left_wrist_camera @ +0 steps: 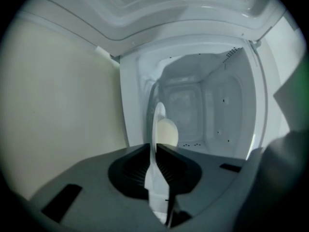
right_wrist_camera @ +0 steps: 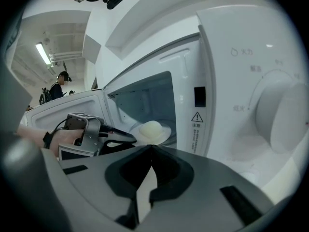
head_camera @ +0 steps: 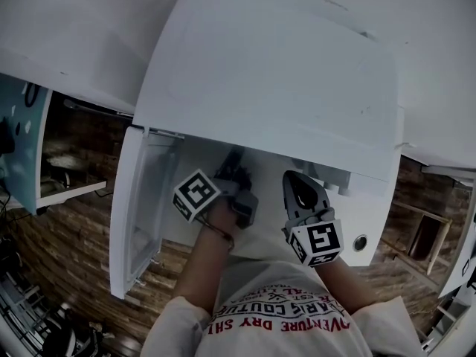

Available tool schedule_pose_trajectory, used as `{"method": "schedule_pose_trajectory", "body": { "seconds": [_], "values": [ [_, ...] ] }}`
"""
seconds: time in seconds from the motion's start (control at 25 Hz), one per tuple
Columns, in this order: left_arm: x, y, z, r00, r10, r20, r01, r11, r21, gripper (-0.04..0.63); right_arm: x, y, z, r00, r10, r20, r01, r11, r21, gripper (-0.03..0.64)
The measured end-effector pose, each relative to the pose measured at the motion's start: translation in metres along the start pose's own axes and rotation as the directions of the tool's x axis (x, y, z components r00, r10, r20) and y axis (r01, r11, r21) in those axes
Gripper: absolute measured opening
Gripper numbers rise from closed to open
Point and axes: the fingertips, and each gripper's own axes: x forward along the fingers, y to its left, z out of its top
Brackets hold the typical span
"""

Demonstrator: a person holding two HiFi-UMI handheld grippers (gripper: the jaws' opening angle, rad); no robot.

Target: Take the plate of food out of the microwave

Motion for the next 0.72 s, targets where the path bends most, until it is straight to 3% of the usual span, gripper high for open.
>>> {"method": "schedule_pose_trajectory", "body": {
  "seconds": [0.72],
  "values": [
    [-0.029,-0.014,-0.007,0.99,-0.142,0.021,0.142,0.99,0.007,0.016,-0.021,-0.007,-0.008,0.999,-0.039,0.001,0.039,0.999,-0.015,0.01]
  ]
}}
